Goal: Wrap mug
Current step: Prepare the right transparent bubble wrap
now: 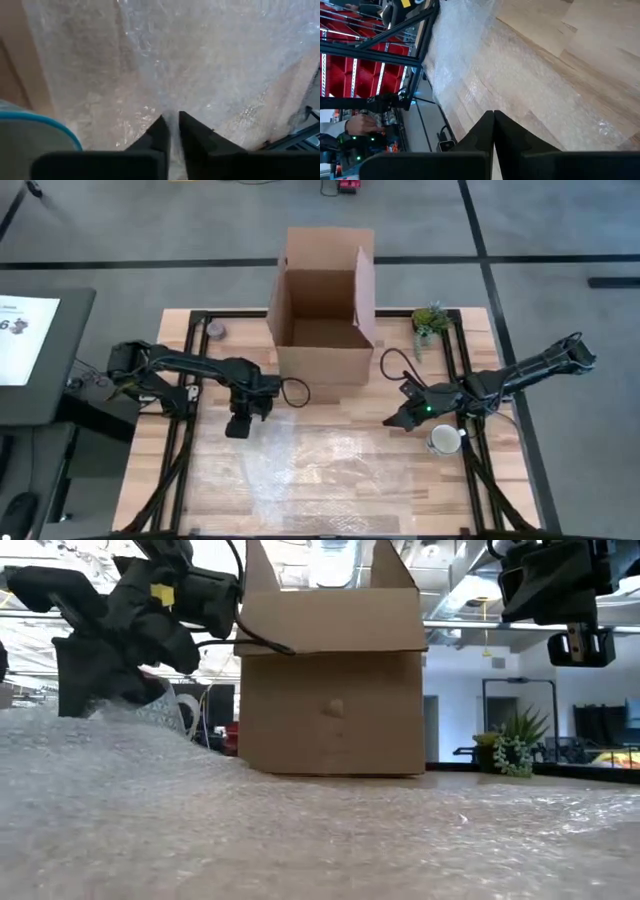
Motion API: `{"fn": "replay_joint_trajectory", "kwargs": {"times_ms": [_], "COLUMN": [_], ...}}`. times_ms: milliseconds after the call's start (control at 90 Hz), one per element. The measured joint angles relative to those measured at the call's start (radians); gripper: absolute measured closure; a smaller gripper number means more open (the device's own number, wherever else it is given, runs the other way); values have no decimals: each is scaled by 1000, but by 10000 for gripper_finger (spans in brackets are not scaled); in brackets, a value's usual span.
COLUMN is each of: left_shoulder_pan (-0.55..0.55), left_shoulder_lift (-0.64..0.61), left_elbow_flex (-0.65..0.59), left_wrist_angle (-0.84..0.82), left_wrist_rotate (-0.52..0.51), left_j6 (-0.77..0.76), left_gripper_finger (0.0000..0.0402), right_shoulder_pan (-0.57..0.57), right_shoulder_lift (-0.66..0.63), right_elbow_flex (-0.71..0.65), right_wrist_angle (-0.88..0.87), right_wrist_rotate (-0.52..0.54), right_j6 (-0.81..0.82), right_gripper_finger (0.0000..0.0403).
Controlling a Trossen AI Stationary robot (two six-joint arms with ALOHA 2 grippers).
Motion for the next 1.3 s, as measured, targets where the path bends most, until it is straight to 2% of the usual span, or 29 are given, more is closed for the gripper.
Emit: {"fn": "replay_joint_trajectory", "kwargs": {"times_ms": [256,433,633,878,978,1033,1111,1211,1300], "left_shoulder_pan": [22,62,99,155,164,164,164,145,107], "left_shoulder_lift": [-50,-84,-83,-82,-81,-81,-81,-81,-87], "left_elbow_flex": [9,72,138,144,164,185,222,278,349], "left_wrist_angle": [-10,-36,-63,-57,-115,-164,-259,-358,-318], "left_wrist_rotate": [-35,-33,-30,-56,-42,-2,113,323,537], "left_j6": [-1,-8,-6,-20,-27,-32,-50,-57,-47], "left_gripper_finger": [401,402,402,402,402,401,402,401,401], "right_shoulder_pan": [0,0,0,0,0,0,0,0,0], "right_shoulder_lift": [0,0,0,0,0,0,0,0,0], "right_elbow_flex": [0,0,0,0,0,0,0,0,0], "right_wrist_angle": [0,-1,-2,-2,-2,-2,-2,-3,-10], "right_wrist_rotate": [0,0,4,4,4,4,4,3,4], "right_j6": [0,-6,-9,-11,-11,-11,-12,-31,-32], "right_gripper_finger": [403,403,403,403,403,403,403,403,403]}}
